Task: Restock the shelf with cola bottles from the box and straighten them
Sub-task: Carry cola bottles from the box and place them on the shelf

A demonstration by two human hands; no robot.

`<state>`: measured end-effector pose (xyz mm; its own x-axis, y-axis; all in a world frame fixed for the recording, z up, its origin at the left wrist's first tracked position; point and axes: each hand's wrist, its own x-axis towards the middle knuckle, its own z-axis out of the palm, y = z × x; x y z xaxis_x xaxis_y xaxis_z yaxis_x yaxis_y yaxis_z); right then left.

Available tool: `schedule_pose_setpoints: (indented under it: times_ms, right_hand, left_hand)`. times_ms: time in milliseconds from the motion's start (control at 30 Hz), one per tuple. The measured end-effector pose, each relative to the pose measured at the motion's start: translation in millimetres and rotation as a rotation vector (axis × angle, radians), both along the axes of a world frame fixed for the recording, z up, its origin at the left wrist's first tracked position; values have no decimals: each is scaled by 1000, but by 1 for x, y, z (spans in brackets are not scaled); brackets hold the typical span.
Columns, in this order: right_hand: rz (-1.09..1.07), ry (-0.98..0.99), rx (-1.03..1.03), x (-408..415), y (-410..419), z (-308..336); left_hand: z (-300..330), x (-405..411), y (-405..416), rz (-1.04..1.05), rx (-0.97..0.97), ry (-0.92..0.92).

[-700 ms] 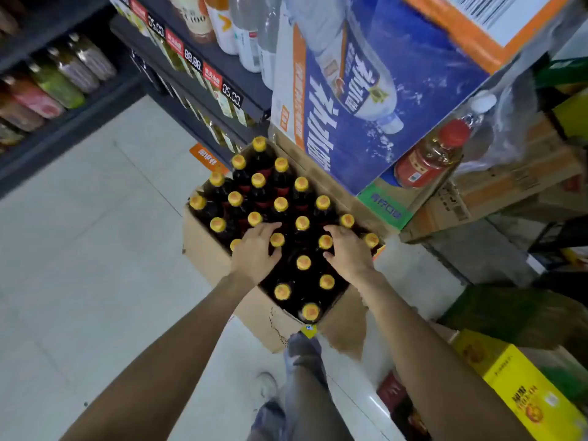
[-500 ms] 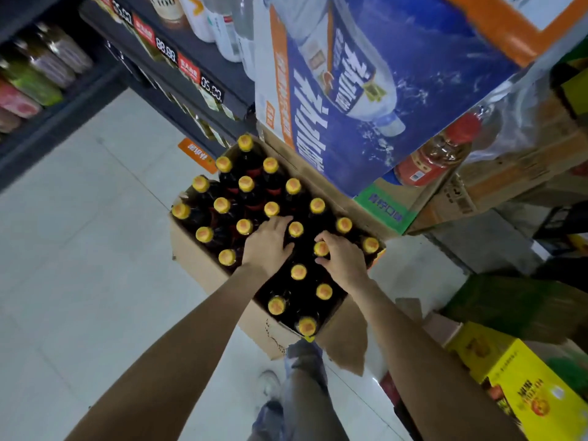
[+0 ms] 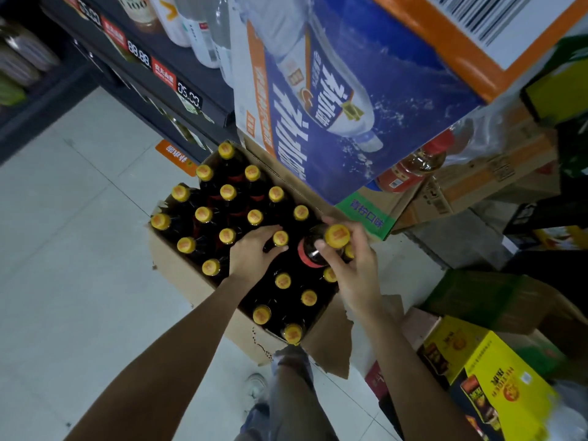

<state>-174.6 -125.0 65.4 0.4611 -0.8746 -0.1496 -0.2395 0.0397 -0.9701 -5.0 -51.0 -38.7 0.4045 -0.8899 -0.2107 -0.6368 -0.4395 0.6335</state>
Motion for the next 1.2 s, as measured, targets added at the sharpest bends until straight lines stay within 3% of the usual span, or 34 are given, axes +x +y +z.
schedule_pose_setpoints:
  times_ms: [167, 400, 567, 767, 1000, 1200]
  right_hand:
    - [-91, -177, 14, 4, 2, 35]
    - [132, -98, -117, 37, 8, 103]
    - [326, -97, -161, 112, 37, 134]
    - [640, -122, -194, 221, 133, 145]
    - [967, -66, -239, 351, 318, 134]
    - [1057, -53, -149, 463, 485, 143]
  left_hand:
    - [63, 5, 13, 34, -337, 339]
    - [179, 18, 74, 312, -629, 651]
    - [230, 54, 129, 638, -773, 601]
    - [247, 110, 243, 893, -857, 386]
    - [235, 185, 436, 1240, -954, 264]
    - [253, 273, 591, 1349, -846, 172]
